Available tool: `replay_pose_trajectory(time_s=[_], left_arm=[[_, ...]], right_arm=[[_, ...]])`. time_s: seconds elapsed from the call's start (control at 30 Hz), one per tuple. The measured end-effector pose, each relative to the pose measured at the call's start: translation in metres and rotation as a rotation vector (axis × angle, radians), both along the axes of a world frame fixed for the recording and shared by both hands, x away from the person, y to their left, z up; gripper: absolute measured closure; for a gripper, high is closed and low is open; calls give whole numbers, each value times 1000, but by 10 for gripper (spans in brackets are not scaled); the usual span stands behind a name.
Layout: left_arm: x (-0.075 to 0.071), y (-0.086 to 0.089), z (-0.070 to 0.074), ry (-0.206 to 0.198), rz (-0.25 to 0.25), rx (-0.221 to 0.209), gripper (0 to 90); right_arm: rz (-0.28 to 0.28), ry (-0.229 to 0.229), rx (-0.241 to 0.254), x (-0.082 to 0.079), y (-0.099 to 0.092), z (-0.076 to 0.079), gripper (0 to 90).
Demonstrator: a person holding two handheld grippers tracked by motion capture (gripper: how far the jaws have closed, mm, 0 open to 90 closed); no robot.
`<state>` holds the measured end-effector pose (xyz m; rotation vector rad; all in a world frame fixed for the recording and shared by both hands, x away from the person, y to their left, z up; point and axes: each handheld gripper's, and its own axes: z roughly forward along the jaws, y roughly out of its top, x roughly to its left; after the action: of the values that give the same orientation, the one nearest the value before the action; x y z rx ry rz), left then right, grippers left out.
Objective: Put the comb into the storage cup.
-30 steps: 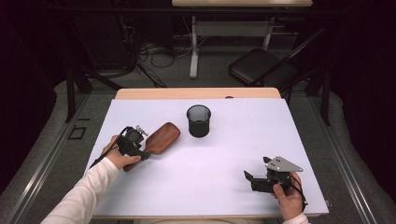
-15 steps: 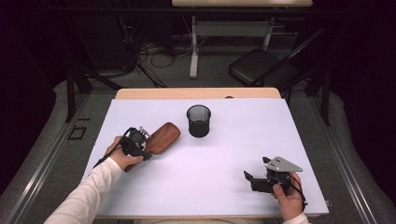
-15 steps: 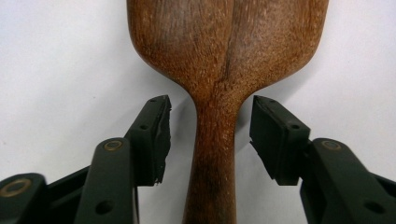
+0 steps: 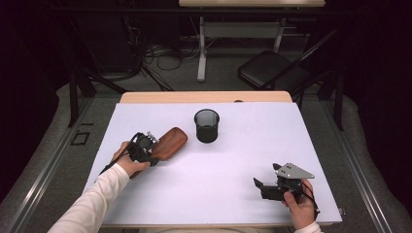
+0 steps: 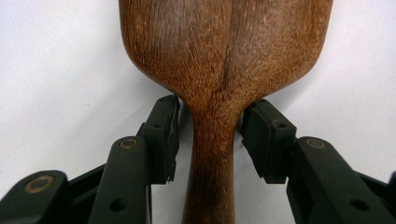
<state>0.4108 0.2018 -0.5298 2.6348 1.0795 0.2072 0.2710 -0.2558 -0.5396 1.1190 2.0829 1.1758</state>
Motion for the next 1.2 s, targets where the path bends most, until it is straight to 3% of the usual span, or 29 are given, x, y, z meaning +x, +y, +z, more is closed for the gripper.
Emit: replay_pose_trajectory(time_s=[0.63,1.2], left_arm=[[3,0,-1,25,11,-30,633],[3,1,0,30,-5,-27,687]], right_arm=[[7,5,-3,1,1,-1,117],[9,7,-5,0,1,-1,117]])
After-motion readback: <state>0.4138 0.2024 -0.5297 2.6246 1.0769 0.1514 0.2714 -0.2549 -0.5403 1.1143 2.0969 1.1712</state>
